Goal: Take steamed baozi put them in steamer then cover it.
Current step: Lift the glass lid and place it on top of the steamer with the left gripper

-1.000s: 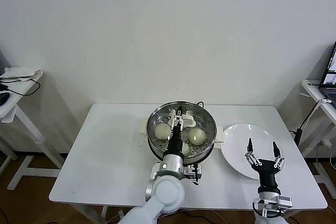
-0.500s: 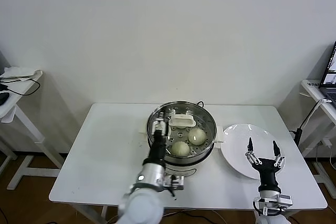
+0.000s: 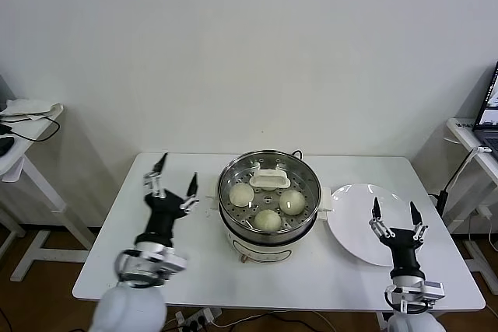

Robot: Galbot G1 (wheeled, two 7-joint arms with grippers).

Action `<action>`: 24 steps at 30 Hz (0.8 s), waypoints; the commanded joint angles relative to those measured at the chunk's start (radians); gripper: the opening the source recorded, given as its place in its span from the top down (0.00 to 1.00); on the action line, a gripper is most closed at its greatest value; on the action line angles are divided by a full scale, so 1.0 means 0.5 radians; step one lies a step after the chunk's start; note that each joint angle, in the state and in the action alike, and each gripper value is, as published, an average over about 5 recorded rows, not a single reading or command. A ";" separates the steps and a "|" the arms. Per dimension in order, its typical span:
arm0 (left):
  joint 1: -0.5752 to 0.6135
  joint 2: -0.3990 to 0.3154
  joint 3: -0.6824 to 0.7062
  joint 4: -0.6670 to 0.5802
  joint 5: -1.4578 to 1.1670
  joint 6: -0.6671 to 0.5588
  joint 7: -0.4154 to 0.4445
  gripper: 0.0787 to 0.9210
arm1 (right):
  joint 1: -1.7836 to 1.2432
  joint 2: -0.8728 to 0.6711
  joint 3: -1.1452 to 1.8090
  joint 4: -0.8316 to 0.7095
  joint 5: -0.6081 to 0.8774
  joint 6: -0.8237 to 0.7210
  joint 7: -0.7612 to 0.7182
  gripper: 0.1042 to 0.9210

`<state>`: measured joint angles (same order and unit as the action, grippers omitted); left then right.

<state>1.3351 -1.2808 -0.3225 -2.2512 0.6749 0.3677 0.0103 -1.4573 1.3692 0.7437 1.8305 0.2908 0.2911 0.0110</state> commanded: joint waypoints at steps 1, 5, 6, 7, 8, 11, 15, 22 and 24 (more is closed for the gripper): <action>0.376 -0.280 -0.848 0.192 -1.229 -0.652 0.019 0.12 | 0.001 -0.019 0.039 0.200 0.099 -0.211 -0.038 0.12; 0.427 -0.298 -0.812 0.212 -1.217 -0.712 0.030 0.12 | 0.009 -0.022 0.037 0.222 0.129 -0.222 -0.037 0.12; 0.436 -0.303 -0.802 0.211 -1.209 -0.721 0.031 0.12 | 0.010 -0.022 0.037 0.224 0.129 -0.225 -0.036 0.12; 0.444 -0.308 -0.792 0.209 -1.200 -0.726 0.030 0.12 | 0.010 -0.023 0.036 0.225 0.130 -0.227 -0.035 0.12; 0.451 -0.312 -0.782 0.206 -1.189 -0.731 0.030 0.12 | 0.008 -0.023 0.034 0.226 0.129 -0.227 -0.035 0.12; 0.466 -0.323 -0.751 0.206 -1.154 -0.744 0.029 0.12 | -0.001 -0.025 0.032 0.230 0.129 -0.223 -0.036 0.12; 0.474 -0.337 -0.717 0.215 -1.121 -0.754 0.027 0.12 | -0.013 -0.031 0.034 0.231 0.131 -0.220 -0.035 0.12; 0.480 -0.358 -0.669 0.226 -1.096 -0.765 0.021 0.12 | -0.020 -0.036 0.033 0.243 0.132 -0.227 -0.035 0.12; 0.481 -0.362 -0.662 0.226 -1.093 -0.765 0.021 0.12 | -0.022 -0.036 0.032 0.247 0.128 -0.236 -0.036 0.12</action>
<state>1.5493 -1.4392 -0.6342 -2.1490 0.1700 0.0295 0.0197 -1.4658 1.3520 0.7588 1.9399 0.3496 0.1902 -0.0044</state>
